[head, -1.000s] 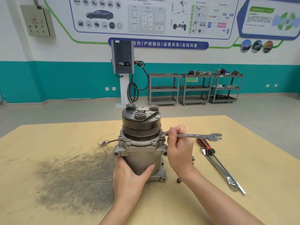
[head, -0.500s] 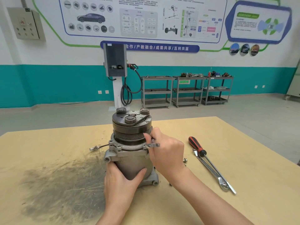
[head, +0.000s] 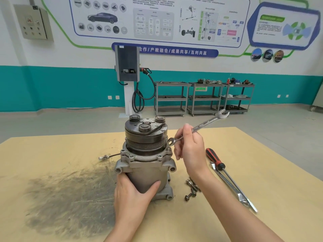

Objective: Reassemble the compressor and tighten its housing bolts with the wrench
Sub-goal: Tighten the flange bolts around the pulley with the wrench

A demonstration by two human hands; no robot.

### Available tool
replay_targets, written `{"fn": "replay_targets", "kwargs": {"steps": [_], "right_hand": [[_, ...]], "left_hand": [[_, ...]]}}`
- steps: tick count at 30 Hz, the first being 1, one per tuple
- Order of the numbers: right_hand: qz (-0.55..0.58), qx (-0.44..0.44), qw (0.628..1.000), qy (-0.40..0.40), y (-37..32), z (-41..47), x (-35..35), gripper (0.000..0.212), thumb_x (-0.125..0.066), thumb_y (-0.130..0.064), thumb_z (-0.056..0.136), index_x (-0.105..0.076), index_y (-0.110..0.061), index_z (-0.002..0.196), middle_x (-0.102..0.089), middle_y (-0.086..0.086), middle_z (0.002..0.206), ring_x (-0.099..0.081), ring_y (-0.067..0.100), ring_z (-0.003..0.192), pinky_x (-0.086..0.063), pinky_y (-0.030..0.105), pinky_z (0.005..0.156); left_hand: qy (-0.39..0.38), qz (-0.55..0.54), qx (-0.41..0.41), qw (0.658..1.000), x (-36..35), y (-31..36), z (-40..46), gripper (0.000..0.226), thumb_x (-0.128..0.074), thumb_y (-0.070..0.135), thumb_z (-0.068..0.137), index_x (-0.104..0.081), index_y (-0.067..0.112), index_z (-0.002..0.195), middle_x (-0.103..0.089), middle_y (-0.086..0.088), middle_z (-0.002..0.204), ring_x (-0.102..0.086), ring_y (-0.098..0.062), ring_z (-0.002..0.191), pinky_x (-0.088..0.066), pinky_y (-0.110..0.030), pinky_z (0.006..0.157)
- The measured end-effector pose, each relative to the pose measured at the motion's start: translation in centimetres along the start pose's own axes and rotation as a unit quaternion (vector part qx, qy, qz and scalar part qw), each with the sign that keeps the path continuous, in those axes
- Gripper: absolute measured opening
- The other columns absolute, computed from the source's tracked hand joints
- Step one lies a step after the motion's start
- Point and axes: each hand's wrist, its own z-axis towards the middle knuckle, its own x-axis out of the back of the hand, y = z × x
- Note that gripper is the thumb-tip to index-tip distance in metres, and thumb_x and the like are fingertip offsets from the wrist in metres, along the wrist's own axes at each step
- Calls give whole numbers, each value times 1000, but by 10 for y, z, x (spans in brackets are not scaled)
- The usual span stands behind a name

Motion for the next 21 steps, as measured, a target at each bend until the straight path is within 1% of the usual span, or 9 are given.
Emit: {"fn": "replay_targets", "kwargs": {"steps": [2, 5, 8, 11, 13, 15, 18, 19, 21], "right_hand": [[37, -58, 998, -9, 3, 3, 3, 46, -27, -30, 108, -52, -9, 75, -42, 2, 42, -39, 15, 37, -34, 20, 41], [85, -106, 991, -17, 8, 5, 5, 47, -27, -32, 107, -50, -8, 75, -39, 3, 42, -37, 15, 36, -31, 21, 39], [111, -120, 986, 2, 7, 9, 9, 46, -27, -33, 107, -49, -9, 75, -38, 1, 42, -37, 14, 35, -30, 21, 37], [85, -120, 988, 45, 8, 14, 23, 42, -32, -29, 107, -51, -10, 76, -42, -1, 44, -38, 13, 37, -30, 19, 38], [46, -125, 988, 77, 13, 13, 38, 38, -36, -25, 106, -53, -10, 76, -47, -2, 45, -41, 11, 38, -32, 19, 39], [-35, -124, 988, 88, 22, 8, 54, 35, -41, -22, 105, -56, -9, 76, -52, -1, 48, -45, 12, 41, -35, 19, 41], [-211, -102, 970, 58, 37, -7, 75, 32, -47, -22, 102, -61, -11, 75, -62, 2, 55, -55, 13, 48, -42, 23, 51], [-246, -97, 963, 52, 41, -12, 81, 30, -49, -23, 101, -63, -13, 77, -65, 1, 58, -59, 12, 51, -44, 24, 53], [-282, -88, 954, 45, 46, -21, 91, 25, -53, -26, 99, -65, -17, 80, -68, -2, 63, -64, 11, 57, -50, 27, 56]], "left_hand": [[0, -1, 2, 1000, 0, 0, 0, 83, -88, 49, 60, -38, 19, 120, -53, -2, 125, -50, -30, 123, -45, -43, 93], [-2, 4, 5, 1000, 0, 0, 0, 83, -87, 50, 60, -39, 19, 120, -53, -1, 124, -50, -30, 123, -45, -43, 93], [1, 1, -4, 1000, 1, 0, 0, 85, -88, 49, 60, -39, 18, 122, -51, 2, 122, -50, -29, 123, -44, -43, 95], [1, -3, -14, 1000, 1, 0, 0, 88, -88, 48, 60, -40, 16, 126, -52, 0, 125, -50, -29, 124, -44, -43, 98], [1, 1, -13, 1000, 1, 0, -1, 90, -88, 49, 60, -41, 14, 128, -54, -3, 127, -50, -29, 123, -44, -44, 98], [3, 8, -13, 1000, 2, 1, -1, 91, -88, 49, 60, -41, 13, 129, -54, -5, 128, -50, -31, 123, -44, -44, 97], [4, 19, -10, 1000, 3, 4, -2, 90, -87, 51, 61, -41, 11, 128, -54, -5, 125, -51, -31, 121, -46, -45, 95], [6, 24, -11, 1000, 4, 4, -2, 89, -87, 52, 61, -42, 11, 127, -54, -5, 124, -51, -31, 120, -46, -45, 94], [9, 37, -10, 999, 4, 6, -3, 88, -86, 55, 62, -42, 9, 123, -54, -6, 120, -52, -32, 118, -46, -45, 92]]}}
